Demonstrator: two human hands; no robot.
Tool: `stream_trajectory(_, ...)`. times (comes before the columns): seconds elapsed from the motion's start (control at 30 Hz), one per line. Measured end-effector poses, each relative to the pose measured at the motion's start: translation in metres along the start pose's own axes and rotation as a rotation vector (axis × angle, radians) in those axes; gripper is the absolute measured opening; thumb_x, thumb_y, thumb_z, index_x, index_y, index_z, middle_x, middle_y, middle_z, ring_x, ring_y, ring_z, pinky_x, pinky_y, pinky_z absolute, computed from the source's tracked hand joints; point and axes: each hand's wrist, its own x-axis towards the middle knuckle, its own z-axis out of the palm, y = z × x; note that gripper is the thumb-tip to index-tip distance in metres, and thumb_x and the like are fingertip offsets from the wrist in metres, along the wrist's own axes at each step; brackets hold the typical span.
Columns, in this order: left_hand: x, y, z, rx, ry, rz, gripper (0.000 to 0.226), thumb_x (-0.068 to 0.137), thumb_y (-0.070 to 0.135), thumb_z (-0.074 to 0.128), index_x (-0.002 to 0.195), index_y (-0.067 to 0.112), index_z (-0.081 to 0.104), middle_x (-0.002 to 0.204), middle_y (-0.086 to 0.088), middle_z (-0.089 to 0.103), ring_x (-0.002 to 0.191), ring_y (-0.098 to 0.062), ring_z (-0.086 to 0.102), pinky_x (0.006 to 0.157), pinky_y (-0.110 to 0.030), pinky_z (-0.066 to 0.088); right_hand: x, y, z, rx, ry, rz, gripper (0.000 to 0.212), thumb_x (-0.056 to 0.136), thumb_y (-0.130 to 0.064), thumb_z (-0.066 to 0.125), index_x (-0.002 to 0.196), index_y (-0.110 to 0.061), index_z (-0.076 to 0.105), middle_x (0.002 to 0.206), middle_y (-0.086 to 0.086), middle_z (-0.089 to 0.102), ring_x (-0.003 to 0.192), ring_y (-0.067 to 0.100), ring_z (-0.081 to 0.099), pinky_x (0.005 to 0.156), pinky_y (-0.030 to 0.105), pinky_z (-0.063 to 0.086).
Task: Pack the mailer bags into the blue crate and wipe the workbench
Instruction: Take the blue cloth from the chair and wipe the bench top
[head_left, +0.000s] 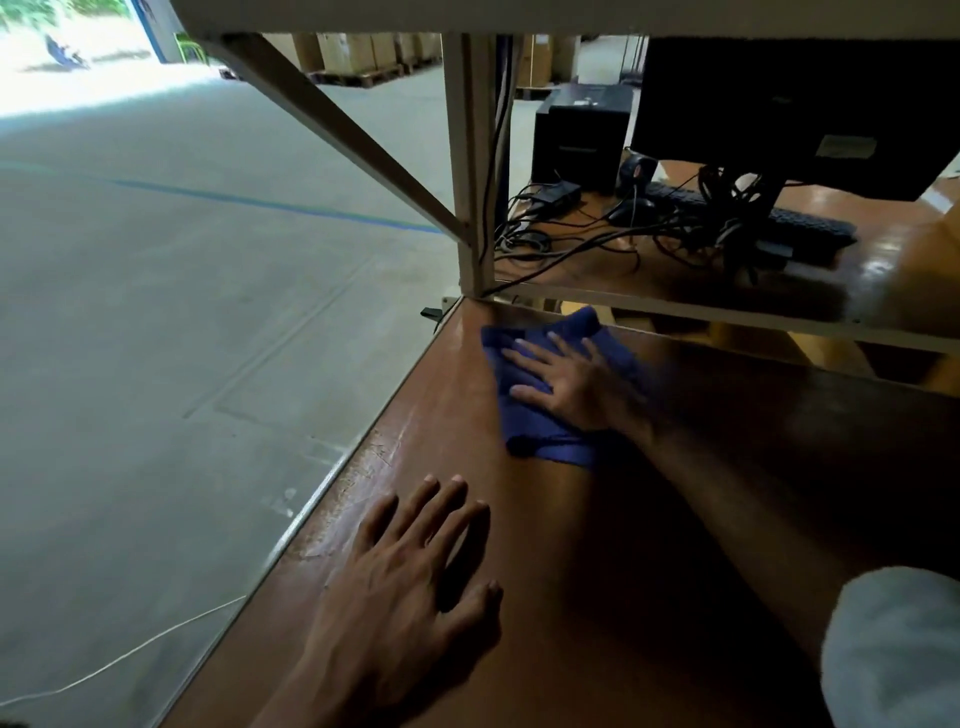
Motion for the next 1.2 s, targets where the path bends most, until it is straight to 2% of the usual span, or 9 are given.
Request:
stream_trajectory(0.13, 0.0, -0.001, 0.004, 0.005, 0.006, -0.004, 0.076, 0.089, 0.079, 0.03, 0.158, 0.048, 0.018, 0.167, 0.024, -0.002, 0.152, 0.003, -0.015, 0.126, -0.04, 0.003, 0.029, 0.012, -0.004, 0.128, 0.092, 0.519, 0.074, 0.092, -0.078, 0.024, 0.157, -0.042, 0.017, 0.168, -0.01, 0.012, 0.155, 0.03, 0.004, 0.118, 0.063, -0.002)
stream_trajectory(0.3, 0.003, -0.006, 0.007, -0.009, -0.004, 0.002, 0.079, 0.087, 0.081, 0.029, 0.158, 0.051, 0.012, 0.166, 0.027, -0.008, 0.15, 0.004, -0.02, 0.126, -0.04, -0.001, 0.059, -0.057, -0.003, 0.019, -0.026, -0.172, 0.067, 0.095, -0.071, 0.028, 0.156, -0.044, 0.019, 0.166, -0.012, 0.016, 0.153, 0.021, 0.012, 0.118, 0.056, 0.01)
stream_trajectory(0.43, 0.003, -0.006, 0.005, -0.028, -0.015, 0.017, 0.08, 0.088, 0.081, 0.027, 0.158, 0.05, 0.003, 0.166, 0.025, -0.014, 0.149, 0.003, -0.025, 0.126, -0.041, -0.006, 0.086, -0.061, 0.0, 0.158, 0.104, 0.224, 0.07, 0.091, -0.074, 0.022, 0.152, -0.041, 0.026, 0.162, -0.002, 0.026, 0.151, 0.031, 0.019, 0.116, 0.061, 0.01)
stream_trajectory(0.57, 0.002, -0.007, 0.004, -0.048, -0.007, 0.031, 0.079, 0.089, 0.08, 0.026, 0.159, 0.049, 0.003, 0.167, 0.022, -0.012, 0.15, 0.002, -0.024, 0.126, -0.041, -0.006, 0.097, -0.083, -0.002, 0.118, -0.077, -0.096, 0.092, 0.078, -0.094, 0.005, 0.156, -0.046, 0.019, 0.166, -0.016, 0.014, 0.155, 0.019, 0.008, 0.122, 0.058, 0.005)
stream_trajectory(0.67, -0.002, -0.005, 0.003, -0.069, 0.007, 0.039, 0.077, 0.091, 0.078, 0.027, 0.159, 0.048, 0.007, 0.168, 0.02, -0.006, 0.152, 0.0, -0.018, 0.126, -0.04, -0.005, 0.088, -0.083, -0.001, 0.13, 0.052, 0.191, 0.073, 0.094, -0.076, 0.023, 0.157, -0.041, 0.02, 0.167, -0.008, 0.016, 0.154, 0.029, 0.011, 0.12, 0.058, -0.001)
stream_trajectory(0.8, -0.002, -0.01, 0.005, -0.083, -0.001, 0.042, 0.074, 0.093, 0.076, 0.027, 0.159, 0.043, 0.016, 0.17, 0.015, 0.006, 0.154, -0.001, -0.007, 0.127, -0.038, -0.001, 0.048, -0.086, -0.004, -0.014, -0.09, -0.174, 0.076, 0.089, -0.081, 0.016, 0.156, -0.047, 0.013, 0.167, -0.016, 0.01, 0.155, 0.021, 0.006, 0.122, 0.055, 0.006)
stream_trajectory(1.0, -0.004, -0.007, 0.002, -0.066, 0.048, 0.023, 0.067, 0.097, 0.067, 0.028, 0.155, 0.033, 0.034, 0.165, 0.006, 0.029, 0.155, -0.013, 0.015, 0.126, -0.041, 0.012, -0.04, -0.047, 0.011, -0.04, 0.056, 0.224, 0.075, 0.095, -0.078, 0.014, 0.141, -0.036, 0.056, 0.143, 0.0, 0.059, 0.129, 0.033, 0.057, 0.105, 0.061, 0.038)
stream_trajectory(1.1, -0.013, -0.011, -0.002, -0.054, 0.07, 0.021, 0.057, 0.101, 0.06, 0.03, 0.148, 0.03, 0.042, 0.16, 0.004, 0.039, 0.15, -0.014, 0.024, 0.125, -0.039, 0.017, -0.087, -0.047, -0.002, -0.073, -0.045, 0.007, 0.08, 0.086, -0.085, 0.002, 0.154, -0.047, 0.022, 0.163, -0.009, 0.027, 0.15, 0.029, 0.027, 0.114, 0.061, 0.019)
stream_trajectory(1.2, -0.04, -0.029, -0.007, -0.007, 0.047, -0.029, 0.066, 0.099, 0.067, 0.025, 0.153, 0.03, 0.035, 0.164, 0.003, 0.031, 0.153, -0.015, 0.019, 0.125, -0.045, 0.014, -0.116, 0.001, 0.005, -0.022, -0.02, 0.496, 0.079, 0.09, -0.08, 0.0, 0.157, -0.043, 0.018, 0.168, -0.005, 0.01, 0.153, 0.037, 0.01, 0.118, 0.067, 0.003)
